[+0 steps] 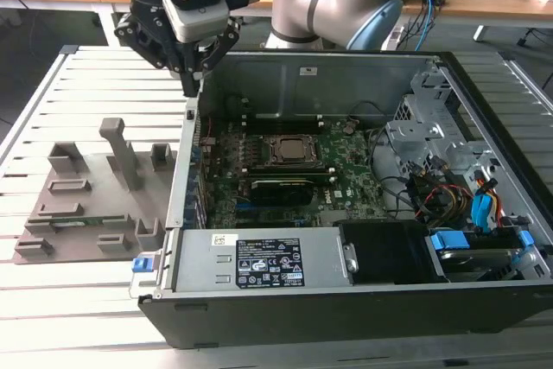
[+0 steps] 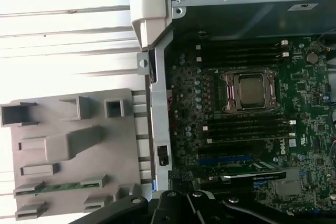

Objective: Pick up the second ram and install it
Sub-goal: 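Reach for the second ram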

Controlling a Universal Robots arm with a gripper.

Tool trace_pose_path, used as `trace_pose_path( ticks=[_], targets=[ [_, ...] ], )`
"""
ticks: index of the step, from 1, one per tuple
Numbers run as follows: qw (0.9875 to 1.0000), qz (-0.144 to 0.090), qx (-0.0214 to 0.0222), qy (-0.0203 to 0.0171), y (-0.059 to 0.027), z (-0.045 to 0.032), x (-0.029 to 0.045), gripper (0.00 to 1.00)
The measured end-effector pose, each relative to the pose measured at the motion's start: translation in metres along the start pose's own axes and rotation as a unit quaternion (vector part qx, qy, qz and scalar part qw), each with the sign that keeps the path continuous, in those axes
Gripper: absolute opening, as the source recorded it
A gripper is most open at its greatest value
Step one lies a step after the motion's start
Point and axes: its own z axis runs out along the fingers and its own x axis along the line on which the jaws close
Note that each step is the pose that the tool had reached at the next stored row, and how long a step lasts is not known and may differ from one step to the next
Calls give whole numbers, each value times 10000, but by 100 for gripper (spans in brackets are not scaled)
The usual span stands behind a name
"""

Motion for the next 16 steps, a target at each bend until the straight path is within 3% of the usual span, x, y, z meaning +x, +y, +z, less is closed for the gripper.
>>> trace_pose_path(
  ticks=[7, 11, 16],
  targets=[
    [10000, 0, 0, 0, -14, -5, 185, 11],
    [10000, 0, 0, 0, -26, -9, 348, 11],
    [10000, 0, 0, 0, -33, -11, 443, 11]
  ],
)
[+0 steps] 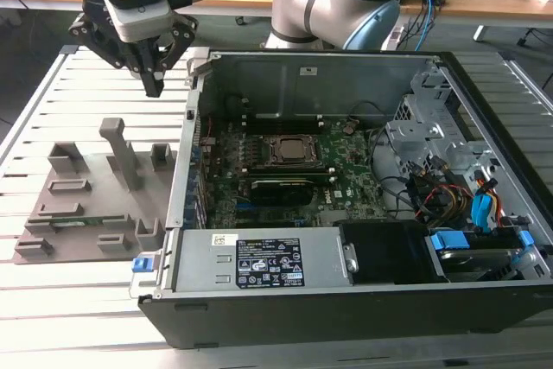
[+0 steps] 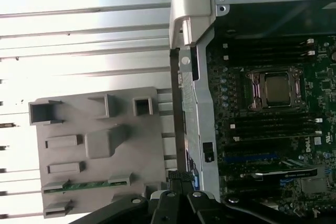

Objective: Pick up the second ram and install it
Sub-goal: 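Reach for the second ram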

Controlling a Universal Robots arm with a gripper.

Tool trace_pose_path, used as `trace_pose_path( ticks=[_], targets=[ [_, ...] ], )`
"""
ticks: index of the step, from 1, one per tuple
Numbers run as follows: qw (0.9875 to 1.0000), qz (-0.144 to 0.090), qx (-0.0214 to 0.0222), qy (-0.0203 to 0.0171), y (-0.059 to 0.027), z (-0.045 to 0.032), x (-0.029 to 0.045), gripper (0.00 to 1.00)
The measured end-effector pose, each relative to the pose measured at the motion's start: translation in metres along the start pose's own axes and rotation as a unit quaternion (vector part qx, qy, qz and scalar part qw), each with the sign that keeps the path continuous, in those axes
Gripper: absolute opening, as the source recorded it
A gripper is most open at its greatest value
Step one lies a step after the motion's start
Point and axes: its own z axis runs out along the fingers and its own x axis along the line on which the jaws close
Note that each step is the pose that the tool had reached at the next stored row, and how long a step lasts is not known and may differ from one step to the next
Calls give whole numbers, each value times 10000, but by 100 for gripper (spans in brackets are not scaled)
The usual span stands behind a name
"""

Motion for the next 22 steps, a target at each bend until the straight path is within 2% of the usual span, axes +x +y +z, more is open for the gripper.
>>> trace_pose_path(
  ticks=[10, 21, 22],
  targets=[
    [10000, 0, 0, 0, -6, -1, 83, 11],
    [10000, 0, 0, 0, -23, -4, 311, 11],
    [10000, 0, 0, 0, -27, -4, 353, 11]
  ],
)
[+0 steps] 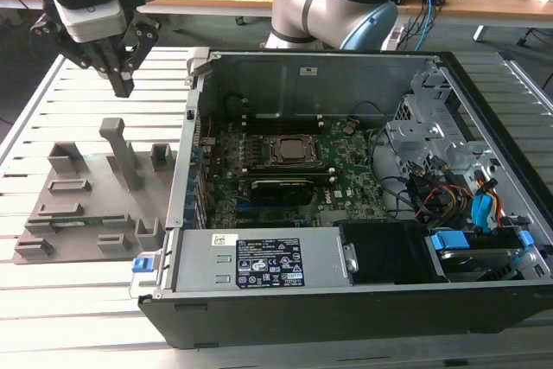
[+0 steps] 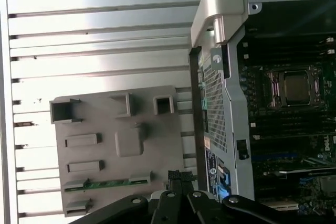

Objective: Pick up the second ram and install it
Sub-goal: 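Reach for the second ram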

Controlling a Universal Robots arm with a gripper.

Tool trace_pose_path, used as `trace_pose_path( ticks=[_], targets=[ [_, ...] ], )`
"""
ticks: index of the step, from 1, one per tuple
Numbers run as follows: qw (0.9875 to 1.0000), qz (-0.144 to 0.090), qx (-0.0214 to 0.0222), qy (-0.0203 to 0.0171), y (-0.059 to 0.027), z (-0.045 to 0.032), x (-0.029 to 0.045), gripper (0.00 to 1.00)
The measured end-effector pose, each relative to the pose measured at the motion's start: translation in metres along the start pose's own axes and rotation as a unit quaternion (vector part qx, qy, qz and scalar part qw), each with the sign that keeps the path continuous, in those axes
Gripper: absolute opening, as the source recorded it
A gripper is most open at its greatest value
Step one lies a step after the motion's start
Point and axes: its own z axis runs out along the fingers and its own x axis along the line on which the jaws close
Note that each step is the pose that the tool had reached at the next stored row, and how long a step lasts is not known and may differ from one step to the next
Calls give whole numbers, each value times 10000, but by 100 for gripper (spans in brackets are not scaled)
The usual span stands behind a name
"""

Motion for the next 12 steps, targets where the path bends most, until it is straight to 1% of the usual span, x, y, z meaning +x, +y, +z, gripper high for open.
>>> trace_pose_path(
  ticks=[2, 4, 5, 9, 12],
  targets=[
    [10000, 0, 0, 0, -6, -2, 77, 11],
    [10000, 0, 0, 0, -9, -3, 123, 11],
    [10000, 0, 0, 0, -13, -4, 171, 11],
    [10000, 0, 0, 0, -21, -5, 284, 11],
    [10000, 1, 0, 0, -31, -7, 415, 11]
  ],
)
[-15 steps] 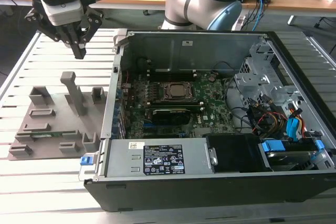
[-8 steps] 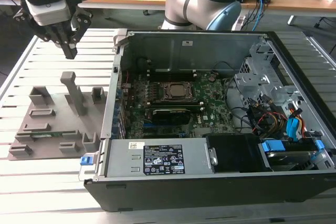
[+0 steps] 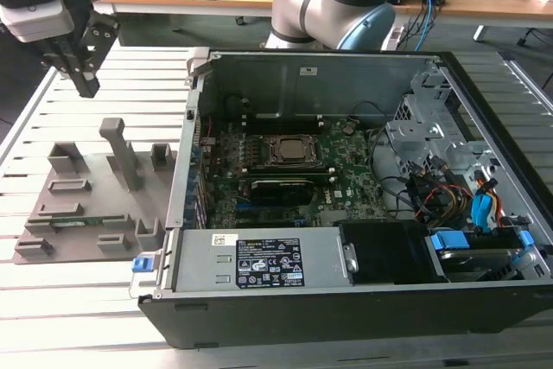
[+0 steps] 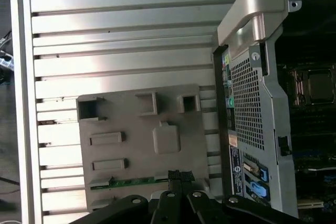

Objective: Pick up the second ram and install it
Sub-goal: 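Reach for the second ram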

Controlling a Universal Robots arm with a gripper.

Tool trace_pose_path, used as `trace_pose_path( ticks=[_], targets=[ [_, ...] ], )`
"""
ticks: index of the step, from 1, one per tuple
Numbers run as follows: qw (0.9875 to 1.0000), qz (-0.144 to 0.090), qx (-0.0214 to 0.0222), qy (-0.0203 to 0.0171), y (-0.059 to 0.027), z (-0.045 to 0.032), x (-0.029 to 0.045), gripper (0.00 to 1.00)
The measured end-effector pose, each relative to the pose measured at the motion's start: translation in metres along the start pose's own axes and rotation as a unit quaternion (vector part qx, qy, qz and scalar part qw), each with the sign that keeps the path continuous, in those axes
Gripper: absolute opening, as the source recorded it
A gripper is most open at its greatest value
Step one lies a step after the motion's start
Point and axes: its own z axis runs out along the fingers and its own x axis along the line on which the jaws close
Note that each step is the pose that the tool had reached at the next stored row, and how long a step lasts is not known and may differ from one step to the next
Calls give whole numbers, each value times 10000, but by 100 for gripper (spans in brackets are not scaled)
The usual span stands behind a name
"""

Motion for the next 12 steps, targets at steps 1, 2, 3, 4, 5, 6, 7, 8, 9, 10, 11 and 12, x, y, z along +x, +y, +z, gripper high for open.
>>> trace_pose_path(
  ticks=[1, 2, 3, 4, 5, 6, 7, 8, 9, 10, 11, 12],
  targets=[
    [10000, 0, 0, 0, -2, 0, 26, 11],
    [10000, 0, 0, 0, -5, -1, 60, 11],
    [10000, 0, 0, 0, -7, -1, 90, 11],
    [10000, -1, 0, 0, -9, -2, 120, 11],
    [10000, -1, 0, 0, -11, -2, 124, 11],
    [10000, -1, 0, 0, -50, -4, 131, 11],
    [10000, 0, 0, 0, -76, -5, 135, 11],
    [10000, -1, 0, 0, -99, -6, 138, 11],
    [10000, 0, 0, 0, -172, -9, 146, 11],
    [10000, 0, 0, 0, -226, -11, 149, 11],
    [10000, -1, 0, 0, -271, -12, 152, 11],
    [10000, -1, 0, 0, -299, -13, 162, 11]
  ],
)
